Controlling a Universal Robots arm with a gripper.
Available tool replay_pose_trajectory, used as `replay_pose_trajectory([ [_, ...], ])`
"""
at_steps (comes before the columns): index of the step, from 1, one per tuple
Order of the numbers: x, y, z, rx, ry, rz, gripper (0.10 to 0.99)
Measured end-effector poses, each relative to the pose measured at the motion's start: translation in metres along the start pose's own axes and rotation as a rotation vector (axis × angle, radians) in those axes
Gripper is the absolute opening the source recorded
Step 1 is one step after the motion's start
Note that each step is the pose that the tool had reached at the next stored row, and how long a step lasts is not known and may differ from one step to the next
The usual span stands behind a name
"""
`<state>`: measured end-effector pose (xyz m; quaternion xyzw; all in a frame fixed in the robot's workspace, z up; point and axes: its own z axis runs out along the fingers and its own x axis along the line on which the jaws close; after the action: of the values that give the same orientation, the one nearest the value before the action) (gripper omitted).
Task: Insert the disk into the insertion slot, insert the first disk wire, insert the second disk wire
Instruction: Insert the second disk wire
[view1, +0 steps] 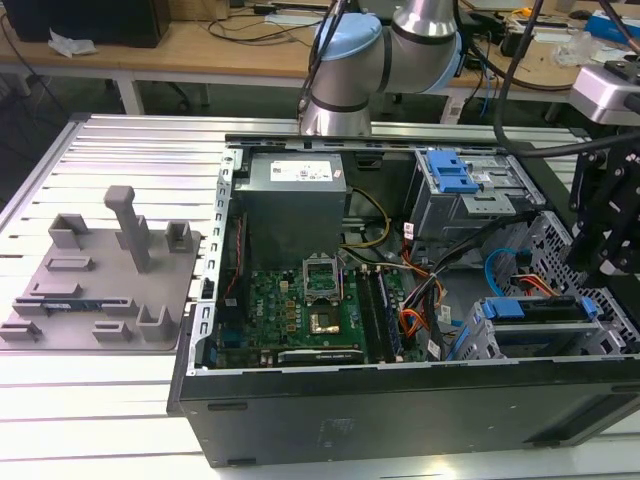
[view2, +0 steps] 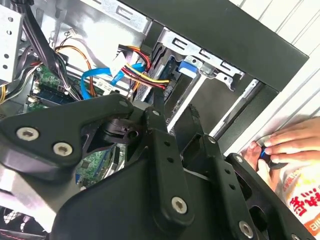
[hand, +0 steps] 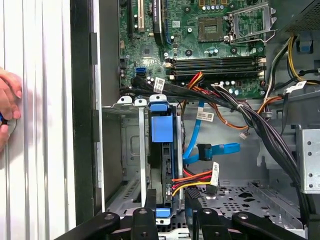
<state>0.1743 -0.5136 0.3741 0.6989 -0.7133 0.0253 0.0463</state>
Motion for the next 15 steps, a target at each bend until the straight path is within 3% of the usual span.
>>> replay_pose_trajectory([
  [2,-0.0097,0.0002,-0.0011,-0.008,0.008,-0.001,0.365],
  [4,-0.0194,0.0006,-0.002,-0.017,0.0278,-0.001,0.365],
  [5,-0.0317,0.0037,-0.0029,-0.024,0.0704,0.0,0.365],
  [6,-0.0368,0.0065,-0.0032,-0.024,0.0763,0.0,0.365],
  [9,-0.0469,0.0152,-0.0031,-0.018,0.0778,0.001,0.365],
  [10,-0.0475,0.0199,-0.0026,-0.018,0.0896,0.002,0.365],
  [11,-0.0478,0.0223,-0.0025,-0.018,0.1105,0.001,0.365],
  [13,-0.0482,0.0236,-0.0024,-0.017,0.1373,-0.002,0.365],
  [14,-0.0497,0.0248,-0.0021,-0.015,0.1596,-0.006,0.365],
  [15,-0.0547,0.0264,-0.0004,-0.012,0.1678,-0.01,0.365],
])
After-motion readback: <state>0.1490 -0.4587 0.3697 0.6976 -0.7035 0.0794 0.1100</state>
